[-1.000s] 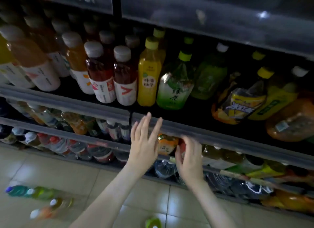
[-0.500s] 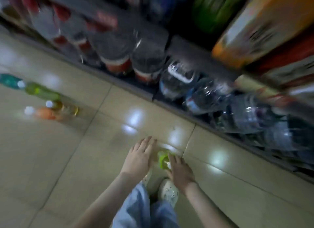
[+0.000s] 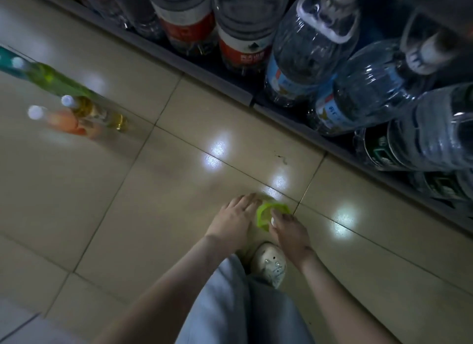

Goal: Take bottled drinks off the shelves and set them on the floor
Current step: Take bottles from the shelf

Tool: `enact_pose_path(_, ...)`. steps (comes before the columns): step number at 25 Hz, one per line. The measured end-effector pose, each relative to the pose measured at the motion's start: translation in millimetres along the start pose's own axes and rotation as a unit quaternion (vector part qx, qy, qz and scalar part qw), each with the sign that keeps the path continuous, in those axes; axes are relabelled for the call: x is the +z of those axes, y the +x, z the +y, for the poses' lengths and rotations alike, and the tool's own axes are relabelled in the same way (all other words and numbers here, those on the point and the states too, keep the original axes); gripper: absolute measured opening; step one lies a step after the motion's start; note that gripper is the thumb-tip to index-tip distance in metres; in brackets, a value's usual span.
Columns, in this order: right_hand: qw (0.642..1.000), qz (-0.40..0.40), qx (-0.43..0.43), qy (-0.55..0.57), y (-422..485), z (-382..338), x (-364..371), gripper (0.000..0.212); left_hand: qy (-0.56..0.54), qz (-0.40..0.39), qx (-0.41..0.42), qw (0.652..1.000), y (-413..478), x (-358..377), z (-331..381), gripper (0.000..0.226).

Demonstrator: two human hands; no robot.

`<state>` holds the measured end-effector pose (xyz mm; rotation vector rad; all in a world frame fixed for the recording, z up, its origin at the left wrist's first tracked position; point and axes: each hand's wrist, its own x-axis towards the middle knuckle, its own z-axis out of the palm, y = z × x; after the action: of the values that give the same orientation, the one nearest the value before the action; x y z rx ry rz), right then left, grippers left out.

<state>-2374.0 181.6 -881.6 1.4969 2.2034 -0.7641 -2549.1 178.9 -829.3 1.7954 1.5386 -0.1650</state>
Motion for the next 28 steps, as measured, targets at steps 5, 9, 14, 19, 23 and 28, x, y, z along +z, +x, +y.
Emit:
enact_pose_path(5,0.968,0.077,0.079,0.224,-91,-31,-152,0.024,0.038,-0.045,0.054,0.997,-49,-90,68,0.085)
enact_pose_path(9,0.928,0.185,0.054,0.318,-192,-67,-309,0.029,0.009,0.014,0.149,0.989,-105,-209,145,0.099)
enact_pose_path(14,0.894,0.278,0.044,0.348,-283,-85,-463,0.020,-0.002,0.080,0.229,0.970,-161,-364,247,0.088)
enact_pose_path(19,0.848,0.395,0.046,0.351,-341,-97,-560,0.013,0.061,0.130,0.328,0.934,-178,-454,308,0.097)
enact_pose_path(23,0.788,0.498,0.016,0.361,-364,-105,-618,0.018,0.083,0.226,0.365,0.900,-189,-518,347,0.096)
enact_pose_path(28,0.738,0.553,-0.029,0.385,-352,-91,-666,0.019,0.140,0.332,0.366,0.858,-174,-566,375,0.092)
